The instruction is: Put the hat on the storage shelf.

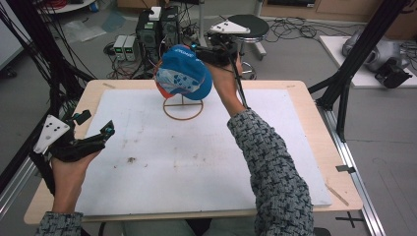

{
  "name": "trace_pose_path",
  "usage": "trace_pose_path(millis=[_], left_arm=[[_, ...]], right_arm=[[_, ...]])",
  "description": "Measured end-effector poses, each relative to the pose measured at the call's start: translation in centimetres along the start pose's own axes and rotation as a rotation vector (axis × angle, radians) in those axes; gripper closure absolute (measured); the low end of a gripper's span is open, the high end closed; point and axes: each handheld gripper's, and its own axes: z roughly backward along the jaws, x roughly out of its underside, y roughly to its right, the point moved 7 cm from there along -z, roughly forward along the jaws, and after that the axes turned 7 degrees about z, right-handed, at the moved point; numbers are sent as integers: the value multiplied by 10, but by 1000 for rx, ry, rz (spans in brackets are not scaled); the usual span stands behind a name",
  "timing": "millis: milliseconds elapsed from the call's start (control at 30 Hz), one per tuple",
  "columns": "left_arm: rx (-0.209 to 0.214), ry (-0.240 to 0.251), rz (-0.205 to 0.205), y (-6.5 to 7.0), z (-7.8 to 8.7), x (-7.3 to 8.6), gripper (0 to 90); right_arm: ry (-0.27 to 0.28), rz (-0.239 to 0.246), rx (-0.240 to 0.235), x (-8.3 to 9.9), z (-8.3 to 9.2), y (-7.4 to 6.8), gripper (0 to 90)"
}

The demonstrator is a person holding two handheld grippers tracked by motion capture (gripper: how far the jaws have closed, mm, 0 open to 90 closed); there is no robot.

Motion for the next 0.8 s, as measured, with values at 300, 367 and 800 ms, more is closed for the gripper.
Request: trace_pose_path(millis=[300, 367, 800], left_arm=[[1, -6, 2, 0, -1, 2, 178], [1, -5, 4, 0, -2, 3, 178], [6, -9, -1, 2, -4, 4, 178]], right_arm=[[27, -68, 110, 8, 33, 49, 217], [33, -74, 128, 10, 40, 58, 206], [49, -110, 234, 27, 98, 106, 139]])
